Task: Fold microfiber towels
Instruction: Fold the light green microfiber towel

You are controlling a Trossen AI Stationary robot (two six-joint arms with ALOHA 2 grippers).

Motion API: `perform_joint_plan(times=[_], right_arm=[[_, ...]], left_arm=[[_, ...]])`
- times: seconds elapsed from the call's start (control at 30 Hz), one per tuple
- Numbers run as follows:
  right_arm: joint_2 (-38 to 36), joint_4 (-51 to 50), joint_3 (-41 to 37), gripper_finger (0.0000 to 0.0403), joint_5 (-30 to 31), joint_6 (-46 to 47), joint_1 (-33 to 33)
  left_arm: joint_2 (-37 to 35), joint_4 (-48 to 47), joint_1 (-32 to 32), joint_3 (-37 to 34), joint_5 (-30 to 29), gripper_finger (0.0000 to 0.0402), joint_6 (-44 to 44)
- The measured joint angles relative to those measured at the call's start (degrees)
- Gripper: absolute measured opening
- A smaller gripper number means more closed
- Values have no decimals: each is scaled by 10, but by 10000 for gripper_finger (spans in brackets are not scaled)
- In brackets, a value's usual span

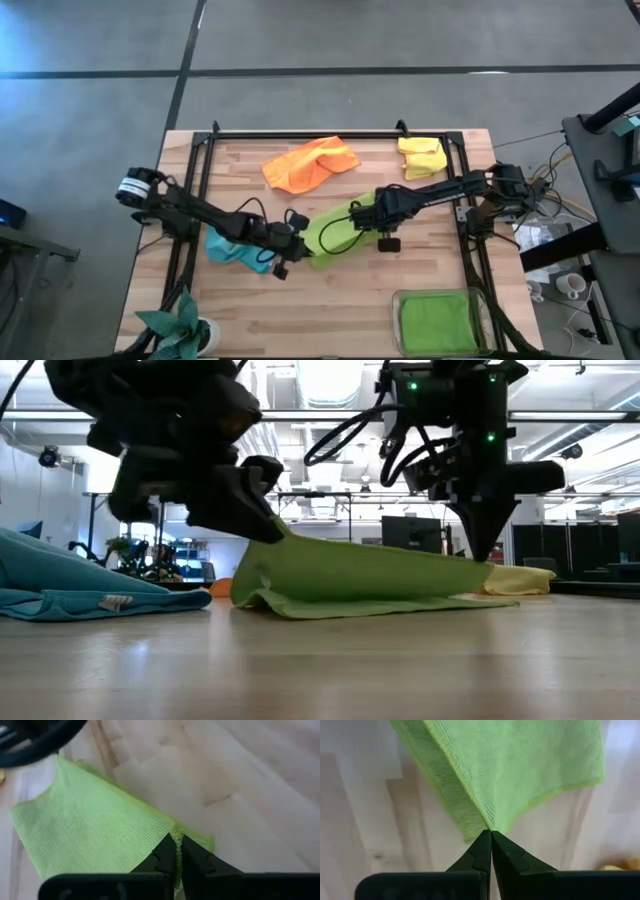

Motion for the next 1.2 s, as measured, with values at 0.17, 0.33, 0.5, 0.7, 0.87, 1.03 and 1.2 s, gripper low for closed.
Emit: perform_joint_plan(times=[0.17,0.33,0.5,0.7,0.87,1.03,1.2], right_arm=[[0,0,-6,9,-16,11,0],[0,4,-17,9,-12,2,0],[0,26,-29,9,-7,1,0],[0,43,-25,9,16,4,2],[-1,51,-33,9,-34,21,3],[-1,70,-63,9,-44,35,6],[-1,119,-77,9,-44,35,7]], left_arm=[[5,1,-5,0,6,0,0],[23,8,-5,-1,22,0,0],[41,44,-5,0,36,0,0],[56,61,-5,0,63,13,-3],[53,55,-5,0,63,67,-15],[45,56,-5,0,47,135,-15],[45,33,-5,0,44,178,-15]])
